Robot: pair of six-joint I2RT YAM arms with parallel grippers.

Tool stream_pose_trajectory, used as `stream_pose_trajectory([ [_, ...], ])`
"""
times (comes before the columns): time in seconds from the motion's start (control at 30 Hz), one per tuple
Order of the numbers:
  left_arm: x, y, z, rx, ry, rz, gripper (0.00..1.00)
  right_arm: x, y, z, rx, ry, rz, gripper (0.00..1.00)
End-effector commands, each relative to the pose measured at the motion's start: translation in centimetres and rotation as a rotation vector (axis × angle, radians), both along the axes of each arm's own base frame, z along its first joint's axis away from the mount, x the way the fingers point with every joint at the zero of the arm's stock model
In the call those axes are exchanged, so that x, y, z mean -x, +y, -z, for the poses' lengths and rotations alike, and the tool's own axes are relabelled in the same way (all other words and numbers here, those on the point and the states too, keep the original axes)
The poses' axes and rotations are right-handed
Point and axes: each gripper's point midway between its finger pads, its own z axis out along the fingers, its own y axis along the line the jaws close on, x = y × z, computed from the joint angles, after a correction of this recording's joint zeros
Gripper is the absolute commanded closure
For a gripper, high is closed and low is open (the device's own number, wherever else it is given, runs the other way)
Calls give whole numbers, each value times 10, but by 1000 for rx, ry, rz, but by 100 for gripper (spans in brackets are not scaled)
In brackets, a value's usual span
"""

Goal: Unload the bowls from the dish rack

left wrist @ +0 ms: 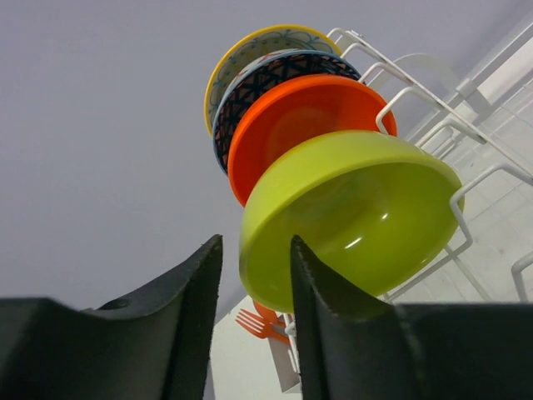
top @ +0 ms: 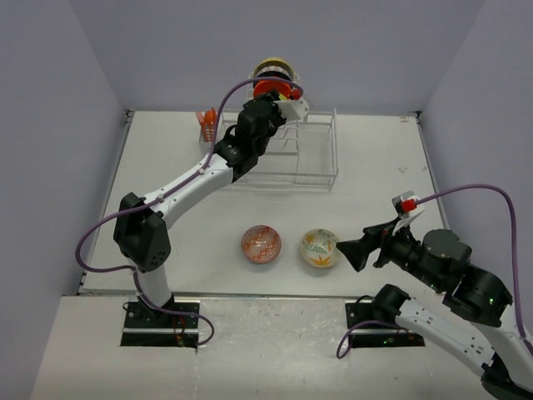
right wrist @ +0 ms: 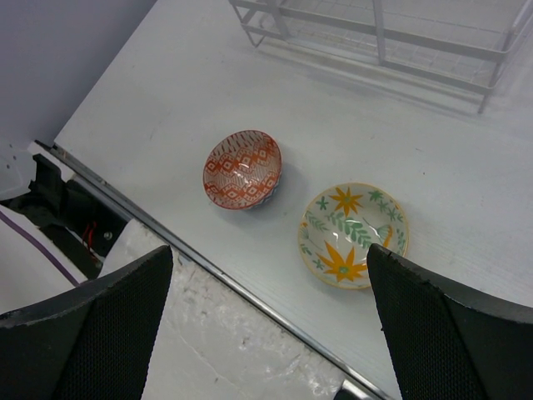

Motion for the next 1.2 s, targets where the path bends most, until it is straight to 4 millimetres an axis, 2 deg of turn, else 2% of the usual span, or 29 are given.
stream_pose_trajectory([
  [0.0, 2, 5, -31, 25, -95, -7, 63, -2, 3, -8, 0, -14, -10, 1],
  [0.17, 1, 1, -26, 10, -84, 7, 77, 0, 1, -10, -7, -23, -12, 1],
  [0.33, 3, -3, -22, 4, -65, 31, 78, 2, -1, -11, -17, -28, -14, 1],
  [0.43, 4, -5, -23, 10, -57, 45, 88, 3, -2, -13, -22, -34, -13, 1],
  [0.47, 4, -6, -21, 8, -49, 49, 99, 4, -3, -13, -24, -36, -13, 1],
  [0.77, 8, -20, -30, 39, -31, 133, 100, 4, -9, -17, -36, -60, 10, 1],
  [1.03, 13, -19, -29, 26, -29, 149, 100, 4, -12, -24, -46, -88, 15, 1],
  [1.17, 13, -12, -36, 40, -54, 117, 100, 4, -12, -29, -51, -100, 13, 1],
])
